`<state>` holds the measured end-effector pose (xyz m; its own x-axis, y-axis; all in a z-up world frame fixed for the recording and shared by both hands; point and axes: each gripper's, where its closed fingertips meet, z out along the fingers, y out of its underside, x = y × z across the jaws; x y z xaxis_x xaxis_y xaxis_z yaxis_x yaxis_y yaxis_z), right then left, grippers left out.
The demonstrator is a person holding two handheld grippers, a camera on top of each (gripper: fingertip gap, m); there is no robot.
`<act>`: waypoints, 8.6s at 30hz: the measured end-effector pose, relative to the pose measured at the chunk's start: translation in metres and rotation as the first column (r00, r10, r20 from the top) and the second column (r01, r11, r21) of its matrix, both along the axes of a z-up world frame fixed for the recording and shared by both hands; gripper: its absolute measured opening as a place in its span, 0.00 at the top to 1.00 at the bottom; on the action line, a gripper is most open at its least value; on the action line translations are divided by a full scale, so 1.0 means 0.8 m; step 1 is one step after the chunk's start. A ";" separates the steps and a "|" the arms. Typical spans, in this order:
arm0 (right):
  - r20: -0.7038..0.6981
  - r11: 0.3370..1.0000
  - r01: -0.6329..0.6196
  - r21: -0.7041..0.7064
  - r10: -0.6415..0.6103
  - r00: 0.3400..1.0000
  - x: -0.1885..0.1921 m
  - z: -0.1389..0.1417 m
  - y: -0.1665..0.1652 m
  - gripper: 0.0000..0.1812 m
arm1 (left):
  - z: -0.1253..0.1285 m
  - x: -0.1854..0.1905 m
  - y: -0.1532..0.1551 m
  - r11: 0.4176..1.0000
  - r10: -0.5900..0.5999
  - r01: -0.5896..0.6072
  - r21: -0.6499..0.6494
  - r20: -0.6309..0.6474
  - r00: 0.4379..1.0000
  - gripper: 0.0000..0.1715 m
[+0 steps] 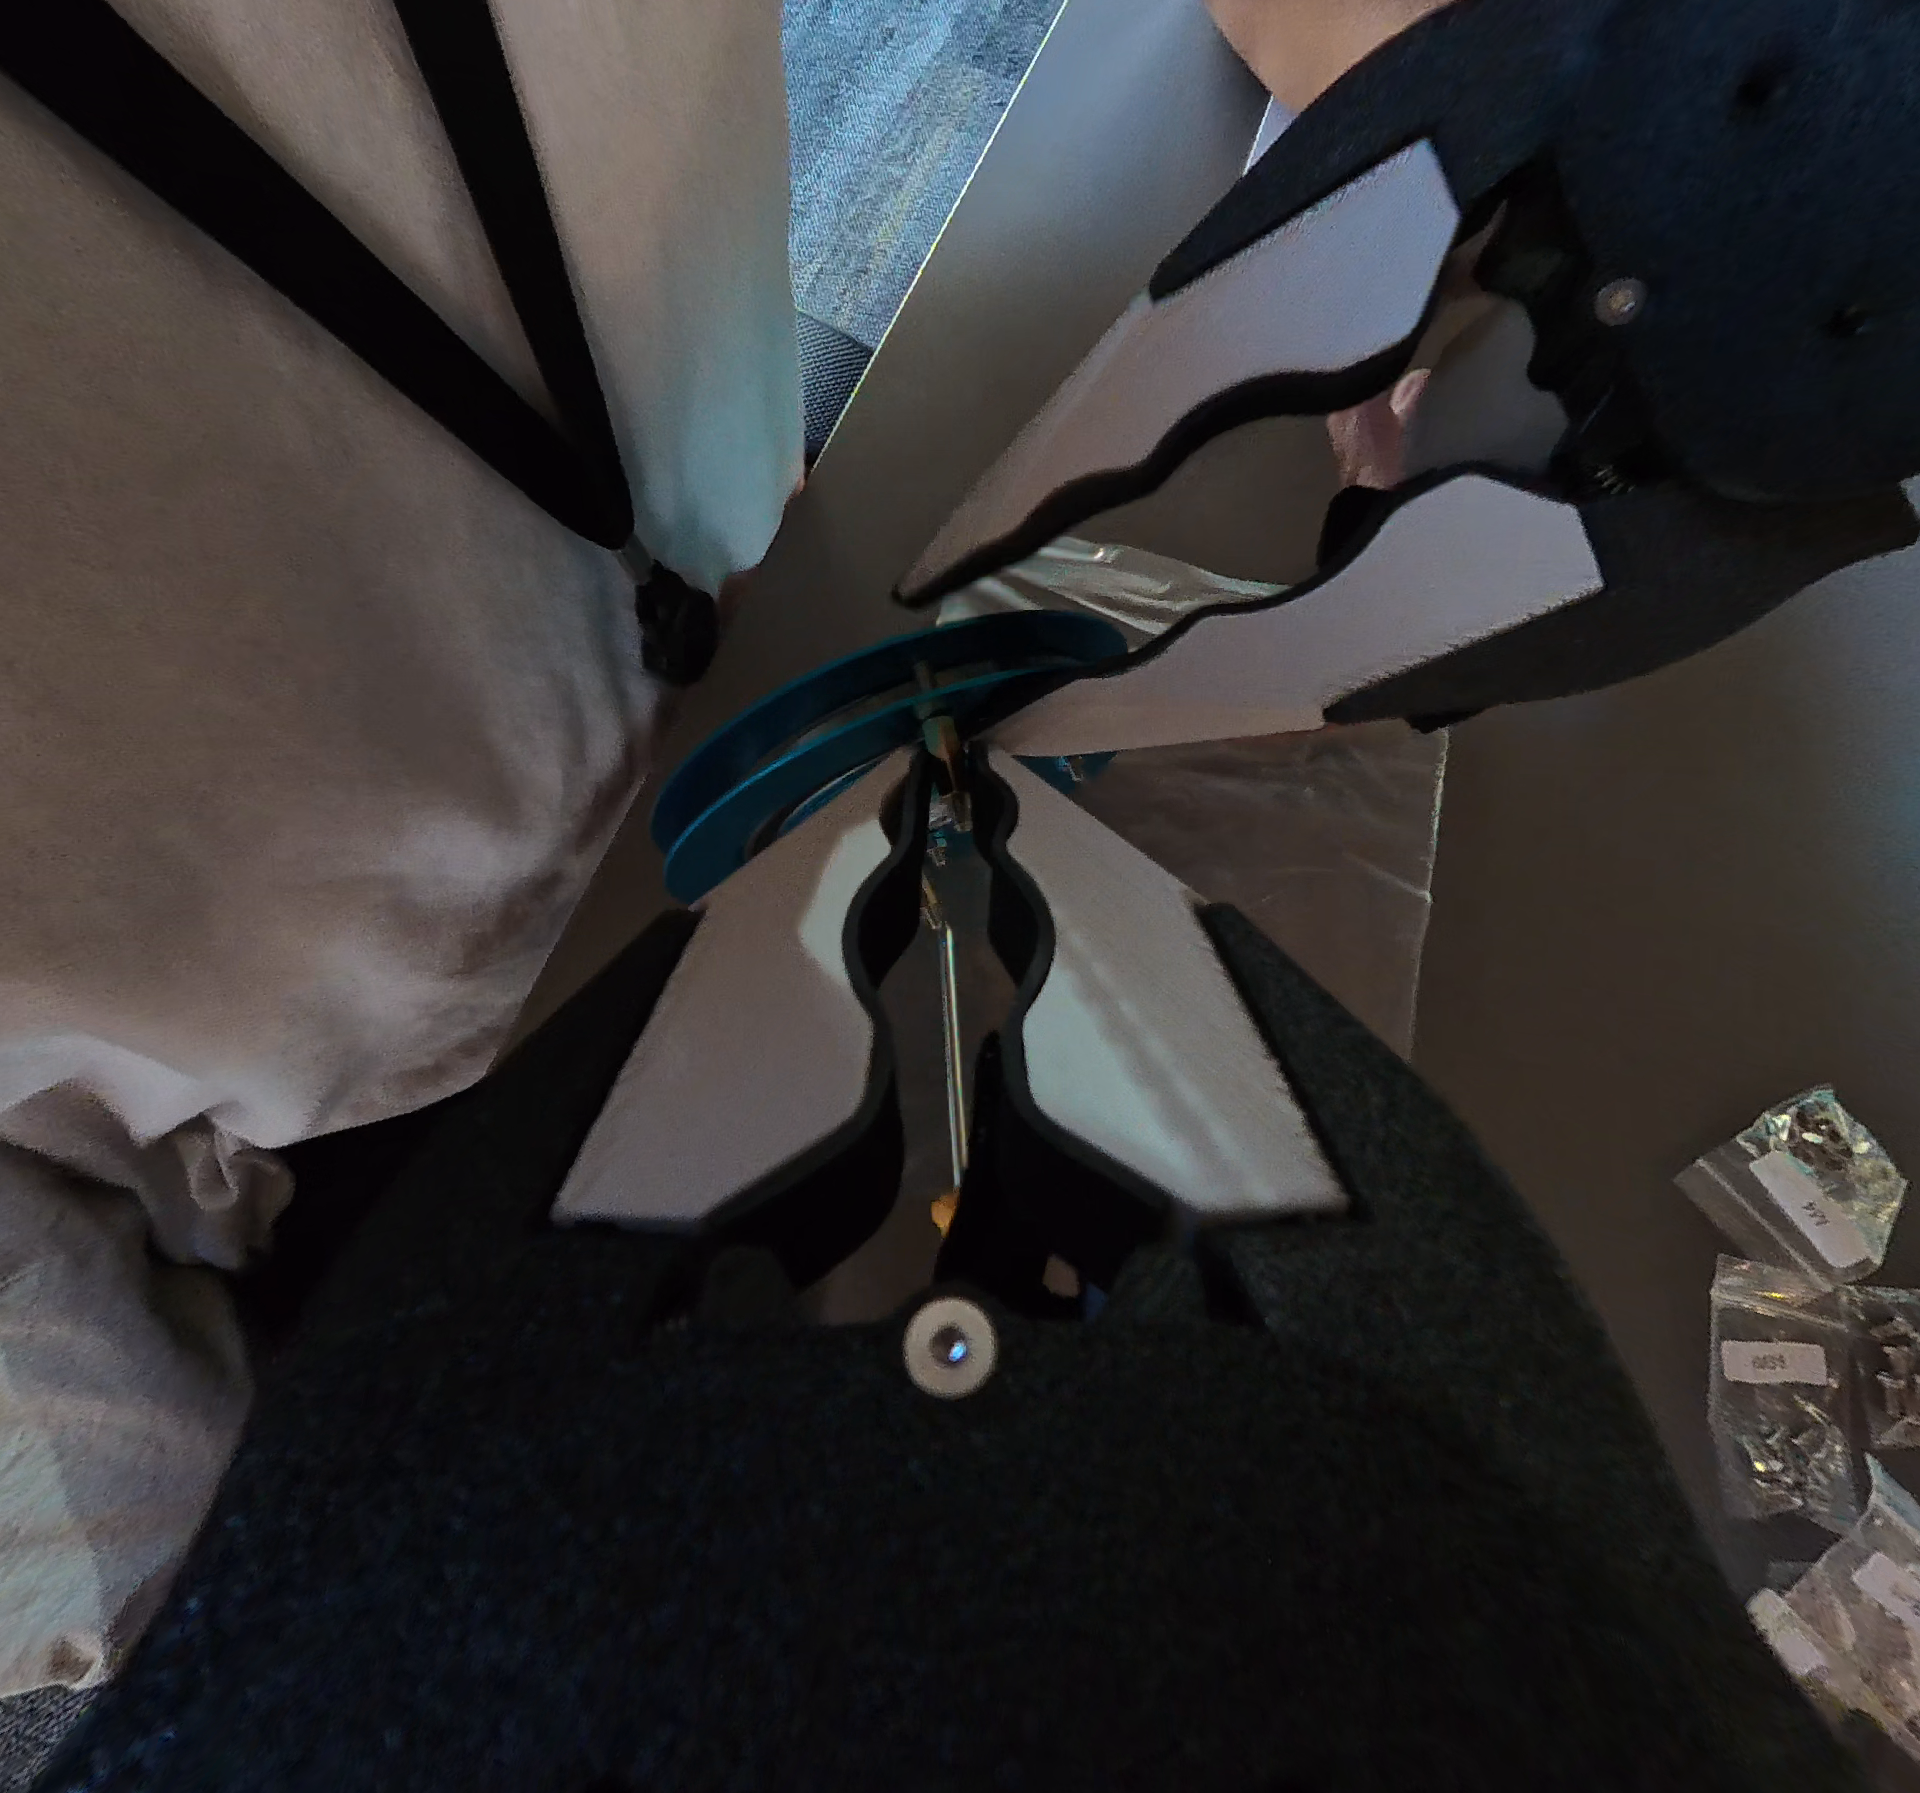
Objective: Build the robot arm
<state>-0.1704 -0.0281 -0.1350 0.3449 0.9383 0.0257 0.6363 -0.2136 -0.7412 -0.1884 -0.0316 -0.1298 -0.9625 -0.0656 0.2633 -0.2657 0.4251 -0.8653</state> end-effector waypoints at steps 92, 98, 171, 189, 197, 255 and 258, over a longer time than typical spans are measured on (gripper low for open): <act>-0.200 0.841 0.527 0.117 -0.500 0.842 -0.014 0.008 0.000 0.97 | -0.007 0.006 0.007 0.534 0.359 -0.359 0.766 0.179 0.916 0.99; -0.522 0.691 0.261 -0.675 -0.696 0.493 -0.017 0.011 -0.007 0.97 | -0.007 0.006 0.003 0.514 0.350 -0.374 0.772 0.209 0.913 0.99; 0.285 0.758 0.268 0.595 -0.511 0.811 0.010 0.005 -0.013 0.96 | -0.005 0.023 -0.009 0.468 0.372 -0.426 0.774 0.265 0.890 1.00; -0.313 0.662 0.271 -0.698 -0.623 0.717 -0.007 0.000 -0.027 0.98 | -0.005 0.023 -0.011 0.457 0.397 -0.470 0.755 0.299 0.868 1.00; -0.207 0.869 0.457 -0.187 -0.490 0.847 0.005 0.000 -0.021 0.92 | -0.005 0.026 -0.012 0.463 0.401 -0.475 0.748 0.301 0.865 1.00; 0.421 0.541 0.029 0.840 -0.686 0.594 0.040 0.004 -0.017 0.98 | -0.005 0.050 -0.018 0.465 0.418 -0.479 0.744 0.293 0.860 1.00; 0.411 0.602 0.131 0.787 -0.672 0.616 0.040 0.002 -0.019 0.98 | -0.005 0.050 -0.020 0.467 0.421 -0.489 0.737 0.301 0.856 1.00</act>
<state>-0.1388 -0.0436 -0.1333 0.3156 0.3225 0.8924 0.9398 -0.2365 -0.2468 -0.1480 -0.0478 -0.1338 -0.7468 -0.6406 -0.1787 -0.5821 0.7596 -0.2901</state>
